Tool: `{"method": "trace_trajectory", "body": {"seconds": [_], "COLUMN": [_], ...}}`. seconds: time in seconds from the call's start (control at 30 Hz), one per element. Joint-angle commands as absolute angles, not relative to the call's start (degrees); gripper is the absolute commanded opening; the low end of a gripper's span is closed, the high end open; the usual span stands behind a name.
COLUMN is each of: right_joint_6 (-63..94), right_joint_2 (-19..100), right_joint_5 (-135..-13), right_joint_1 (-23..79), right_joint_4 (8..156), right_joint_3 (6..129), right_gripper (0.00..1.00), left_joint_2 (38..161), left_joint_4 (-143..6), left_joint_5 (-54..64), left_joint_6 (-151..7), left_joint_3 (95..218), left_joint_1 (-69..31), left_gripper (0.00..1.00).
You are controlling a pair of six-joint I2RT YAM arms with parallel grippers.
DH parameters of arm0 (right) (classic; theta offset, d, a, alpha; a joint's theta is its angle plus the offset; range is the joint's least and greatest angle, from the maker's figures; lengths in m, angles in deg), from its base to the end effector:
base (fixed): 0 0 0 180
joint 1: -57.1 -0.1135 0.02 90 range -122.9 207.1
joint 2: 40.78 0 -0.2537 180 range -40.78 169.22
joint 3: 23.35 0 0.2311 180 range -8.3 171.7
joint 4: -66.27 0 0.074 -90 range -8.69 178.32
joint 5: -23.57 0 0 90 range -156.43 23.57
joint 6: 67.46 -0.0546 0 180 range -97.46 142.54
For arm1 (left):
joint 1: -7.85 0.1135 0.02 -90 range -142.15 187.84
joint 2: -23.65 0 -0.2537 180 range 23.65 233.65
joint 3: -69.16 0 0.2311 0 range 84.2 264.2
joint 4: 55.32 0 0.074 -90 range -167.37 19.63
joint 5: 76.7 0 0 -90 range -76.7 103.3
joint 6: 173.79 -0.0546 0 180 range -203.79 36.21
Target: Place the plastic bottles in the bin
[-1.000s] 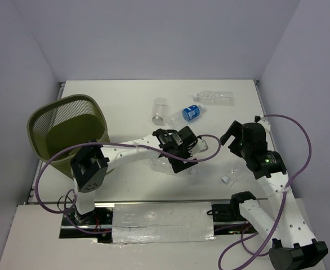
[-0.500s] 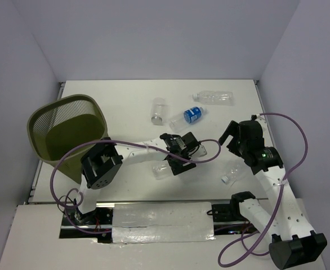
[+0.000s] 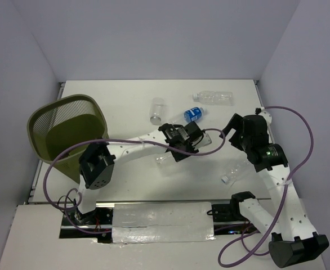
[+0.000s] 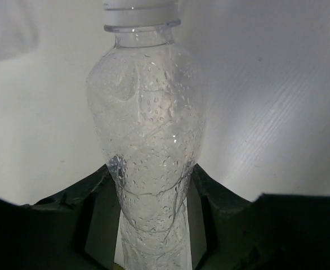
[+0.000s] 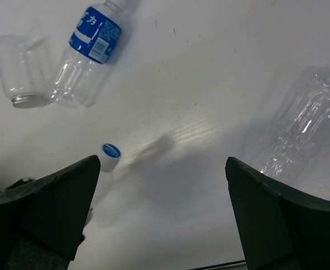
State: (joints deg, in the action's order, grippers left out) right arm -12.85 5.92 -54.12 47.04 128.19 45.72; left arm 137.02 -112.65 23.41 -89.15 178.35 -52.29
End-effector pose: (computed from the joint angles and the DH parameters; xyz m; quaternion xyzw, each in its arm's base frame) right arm 0.1575 0.0161 0.3050 0.2418 0.8675 0.0742 0.4283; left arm 0.2135 -0.3526 0.2173 0.5041 0.8237 -0.0369 0.2569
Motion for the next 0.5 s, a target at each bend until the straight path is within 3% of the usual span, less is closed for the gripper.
{"method": "trace_trajectory", "body": {"seconds": [0.0, 0.33, 0.47], "right_joint_6": [-11.47, -11.12, -11.12], "right_joint_2": [5.54, 2.56, 1.06], "right_joint_5": [-52.2, -51.05, -50.79], "right_joint_1": [47.26, 47.26, 47.26], "right_joint_4": [128.6, 128.87, 127.81], "right_joint_3": [49.88, 52.61, 51.9], "right_gripper": [1.0, 1.0, 1.0], "left_joint_2": [128.96, 116.3, 111.64], "left_joint_4": [-115.28, -116.69, -115.11], "left_joint_5": [25.69, 30.87, 38.23], "left_joint_6": [-88.44, -84.84, -81.15], "left_joint_3": [184.83, 193.98, 194.24], "left_joint_1": [-51.83, -45.86, -41.73], "left_gripper": [0.0, 0.0, 0.0]}}
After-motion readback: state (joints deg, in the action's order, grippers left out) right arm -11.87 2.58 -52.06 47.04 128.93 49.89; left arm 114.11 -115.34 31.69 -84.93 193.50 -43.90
